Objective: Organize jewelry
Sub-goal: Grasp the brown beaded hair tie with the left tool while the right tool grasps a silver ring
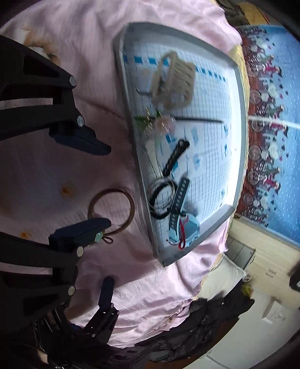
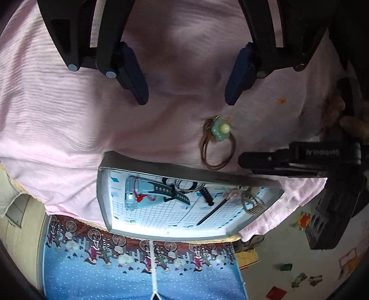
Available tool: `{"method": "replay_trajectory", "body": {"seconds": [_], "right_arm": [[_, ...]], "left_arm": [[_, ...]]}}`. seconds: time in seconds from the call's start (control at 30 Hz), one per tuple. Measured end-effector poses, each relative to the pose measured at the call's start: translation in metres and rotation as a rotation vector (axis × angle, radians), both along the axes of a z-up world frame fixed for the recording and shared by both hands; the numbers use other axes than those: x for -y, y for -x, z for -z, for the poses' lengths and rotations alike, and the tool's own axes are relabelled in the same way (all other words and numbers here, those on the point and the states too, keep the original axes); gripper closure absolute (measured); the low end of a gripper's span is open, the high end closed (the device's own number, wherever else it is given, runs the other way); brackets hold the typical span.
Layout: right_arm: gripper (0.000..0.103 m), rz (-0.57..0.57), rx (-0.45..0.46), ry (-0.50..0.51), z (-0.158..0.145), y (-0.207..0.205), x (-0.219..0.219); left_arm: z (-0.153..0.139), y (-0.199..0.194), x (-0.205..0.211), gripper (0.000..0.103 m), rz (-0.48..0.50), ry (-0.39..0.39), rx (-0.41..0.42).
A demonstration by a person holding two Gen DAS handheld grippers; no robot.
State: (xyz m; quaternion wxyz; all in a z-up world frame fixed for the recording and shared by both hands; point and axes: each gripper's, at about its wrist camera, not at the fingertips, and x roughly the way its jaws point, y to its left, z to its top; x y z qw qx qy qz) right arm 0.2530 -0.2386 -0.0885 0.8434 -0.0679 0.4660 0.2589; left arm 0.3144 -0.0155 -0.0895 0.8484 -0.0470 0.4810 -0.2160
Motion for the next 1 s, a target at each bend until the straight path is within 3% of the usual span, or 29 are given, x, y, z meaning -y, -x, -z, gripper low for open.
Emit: {"method": "replay_trajectory", "body": {"seconds": [0.2, 0.5, 0.8, 1.0], "right_arm": [[0.038, -0.002, 0.0, -0.002, 0.001, -0.001, -0.001], [0.038, -0.042, 0.013, -0.003, 0.007, -0.002, -0.016], [0.038, -0.052, 0.012, -0.019, 0.011, -0.004, -0.019], [0.038, -0.071, 0.017, -0.005, 0.018, -0.008, -0.027]], "left_arm": [[0.014, -0.014, 0.014, 0.076, 0.045, -0.022, -0.022], [0.026, -0.025, 0.015, 0.1, 0.017, -0.06, -0.055], [0.021, -0.018, 0.012, 0.101, -0.039, -0.111, -0.017], [0.018, -0.017, 0.0, 0.102, -0.092, -0.063, -0.041]]}}
